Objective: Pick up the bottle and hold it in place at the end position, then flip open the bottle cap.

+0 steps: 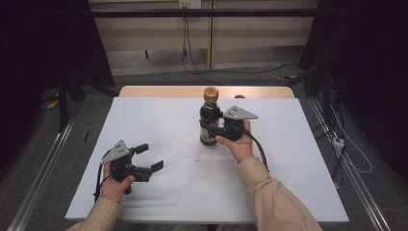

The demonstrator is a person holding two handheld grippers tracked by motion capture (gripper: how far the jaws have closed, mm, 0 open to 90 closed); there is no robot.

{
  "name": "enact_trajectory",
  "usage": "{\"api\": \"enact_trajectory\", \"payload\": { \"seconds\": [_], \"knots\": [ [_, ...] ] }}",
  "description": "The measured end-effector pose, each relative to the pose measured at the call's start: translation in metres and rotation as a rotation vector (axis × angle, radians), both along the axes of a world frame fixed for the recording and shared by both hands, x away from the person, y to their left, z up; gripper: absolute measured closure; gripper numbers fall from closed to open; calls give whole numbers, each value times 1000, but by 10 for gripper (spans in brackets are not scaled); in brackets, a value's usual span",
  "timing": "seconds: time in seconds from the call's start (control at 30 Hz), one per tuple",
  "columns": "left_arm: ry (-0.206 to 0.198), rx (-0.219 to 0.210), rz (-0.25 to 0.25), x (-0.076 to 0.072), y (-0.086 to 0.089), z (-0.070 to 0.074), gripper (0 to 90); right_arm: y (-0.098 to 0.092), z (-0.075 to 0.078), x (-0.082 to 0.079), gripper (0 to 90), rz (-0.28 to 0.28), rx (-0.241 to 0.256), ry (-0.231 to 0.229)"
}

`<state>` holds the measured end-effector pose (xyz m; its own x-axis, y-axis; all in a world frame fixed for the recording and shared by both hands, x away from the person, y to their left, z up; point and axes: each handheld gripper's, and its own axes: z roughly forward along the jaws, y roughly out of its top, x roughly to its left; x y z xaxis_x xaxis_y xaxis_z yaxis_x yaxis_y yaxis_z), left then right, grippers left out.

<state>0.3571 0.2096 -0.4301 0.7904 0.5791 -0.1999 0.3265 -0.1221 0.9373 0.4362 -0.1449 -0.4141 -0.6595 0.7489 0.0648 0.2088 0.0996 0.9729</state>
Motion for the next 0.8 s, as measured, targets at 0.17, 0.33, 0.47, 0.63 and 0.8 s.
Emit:
{"api": "enact_trajectory", "payload": {
  "seconds": [0.17, 0.33, 0.47, 0.63, 0.8],
  "knots": [
    [7, 16, 3, 4, -5, 9, 42, 0, -1, 0, 301, -2, 6, -1],
    [24, 20, -5, 9, -12, 20, 46, 0, 0, -1, 300, -1, 3, 5],
    [26, 35, -6, 11, -18, 28, 51, 0, 0, -1, 300, -3, 2, 8],
    [28, 36, -30, 17, -26, 34, 49, 0, 0, -1, 300, -6, 5, 10],
    [40, 39, -70, 26, -34, 38, 39, 0, -1, -1, 299, -6, 11, 20]
  ]
}}
